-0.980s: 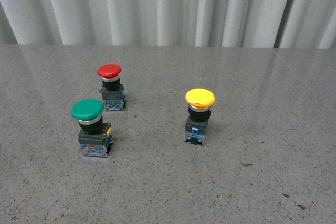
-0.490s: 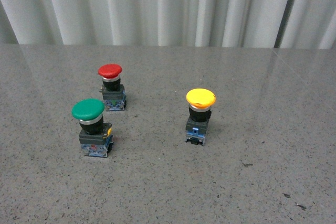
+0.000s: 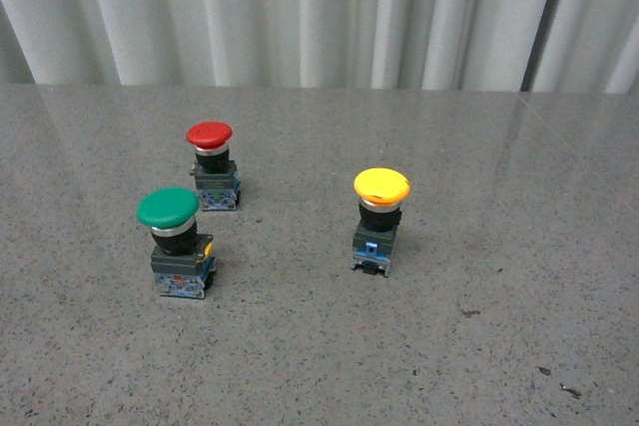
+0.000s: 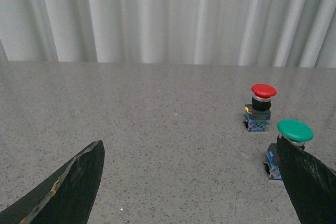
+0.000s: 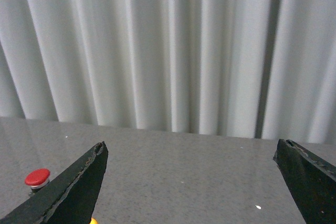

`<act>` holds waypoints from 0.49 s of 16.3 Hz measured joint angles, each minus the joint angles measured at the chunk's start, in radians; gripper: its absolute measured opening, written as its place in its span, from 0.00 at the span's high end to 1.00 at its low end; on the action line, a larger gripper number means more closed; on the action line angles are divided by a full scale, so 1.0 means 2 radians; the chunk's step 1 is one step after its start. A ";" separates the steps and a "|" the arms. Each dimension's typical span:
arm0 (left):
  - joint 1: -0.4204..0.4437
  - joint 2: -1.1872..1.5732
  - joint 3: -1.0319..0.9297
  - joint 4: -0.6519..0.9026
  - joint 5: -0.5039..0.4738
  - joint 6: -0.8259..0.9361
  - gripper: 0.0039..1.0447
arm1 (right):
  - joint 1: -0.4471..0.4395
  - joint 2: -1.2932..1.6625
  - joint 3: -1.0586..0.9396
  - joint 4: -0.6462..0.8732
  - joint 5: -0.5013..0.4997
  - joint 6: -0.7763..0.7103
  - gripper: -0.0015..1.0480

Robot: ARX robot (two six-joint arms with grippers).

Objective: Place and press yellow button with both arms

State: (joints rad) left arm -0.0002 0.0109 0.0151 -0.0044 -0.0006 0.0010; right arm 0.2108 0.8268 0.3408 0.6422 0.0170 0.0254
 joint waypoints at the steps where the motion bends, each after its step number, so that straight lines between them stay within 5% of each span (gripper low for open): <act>1: 0.000 0.000 0.000 0.000 0.000 0.000 0.06 | 0.014 0.068 0.039 0.014 -0.007 0.001 0.06; 6: 0.000 0.000 0.000 0.000 0.000 0.000 0.06 | 0.086 0.312 0.190 -0.003 -0.008 0.004 0.06; 8: 0.000 0.000 0.000 0.000 0.000 0.000 0.06 | 0.109 0.345 0.203 -0.012 -0.005 0.006 0.21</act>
State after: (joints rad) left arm -0.0002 0.0109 0.0147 -0.0040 -0.0002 0.0013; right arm 0.4282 1.5169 0.7460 0.6174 0.0074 0.0380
